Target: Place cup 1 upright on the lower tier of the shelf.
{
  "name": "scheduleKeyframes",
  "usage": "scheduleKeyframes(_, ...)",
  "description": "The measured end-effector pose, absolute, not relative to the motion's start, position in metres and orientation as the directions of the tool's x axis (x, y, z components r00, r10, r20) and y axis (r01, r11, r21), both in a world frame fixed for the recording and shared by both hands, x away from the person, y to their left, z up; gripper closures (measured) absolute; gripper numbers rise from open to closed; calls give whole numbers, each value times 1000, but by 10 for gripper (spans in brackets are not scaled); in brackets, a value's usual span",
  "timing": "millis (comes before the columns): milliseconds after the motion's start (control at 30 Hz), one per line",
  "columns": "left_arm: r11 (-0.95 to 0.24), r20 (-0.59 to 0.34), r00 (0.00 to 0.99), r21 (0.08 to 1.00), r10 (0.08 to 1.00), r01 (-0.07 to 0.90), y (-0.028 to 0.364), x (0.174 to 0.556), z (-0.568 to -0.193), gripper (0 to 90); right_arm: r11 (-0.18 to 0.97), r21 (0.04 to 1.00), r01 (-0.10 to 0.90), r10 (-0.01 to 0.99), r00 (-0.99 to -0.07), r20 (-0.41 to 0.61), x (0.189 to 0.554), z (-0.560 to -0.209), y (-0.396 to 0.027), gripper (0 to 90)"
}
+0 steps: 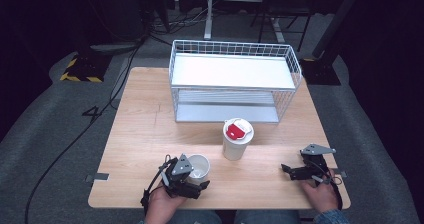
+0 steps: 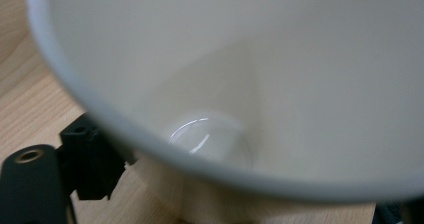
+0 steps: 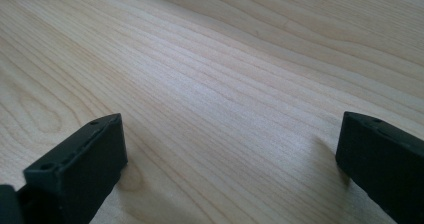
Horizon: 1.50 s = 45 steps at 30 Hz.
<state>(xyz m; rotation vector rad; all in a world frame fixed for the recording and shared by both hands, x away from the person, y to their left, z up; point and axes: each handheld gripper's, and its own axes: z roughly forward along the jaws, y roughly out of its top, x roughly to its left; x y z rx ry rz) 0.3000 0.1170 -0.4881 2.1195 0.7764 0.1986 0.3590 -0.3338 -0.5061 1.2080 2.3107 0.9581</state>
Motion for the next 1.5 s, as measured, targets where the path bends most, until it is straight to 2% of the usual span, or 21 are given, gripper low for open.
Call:
scheduleKeyframes(100,-447,-126,789,765,601,463,118,300,-489,200,404,710,577,823,-569,-5,359,-506,-334,2)
scheduleKeyframes(300,-439,-122,786,773,606,458,119,299,-488,221,404,710,577,823,-569,-6,359,-506,-334,2)
scheduleKeyframes(633,-454,-113,798,771,592,446,116,297,-487,227,404,710,577,823,-569,-6,359,-506,-334,2)
scheduleKeyframes(867,-435,-145,797,774,587,461,116,296,-481,228,404,710,577,823,-568,-5,359,-506,-334,2)
scheduleKeyframes(1500,-432,-112,798,792,593,432,122,306,-450,228,403,710,577,822,-570,-4,359,-506,-334,2)
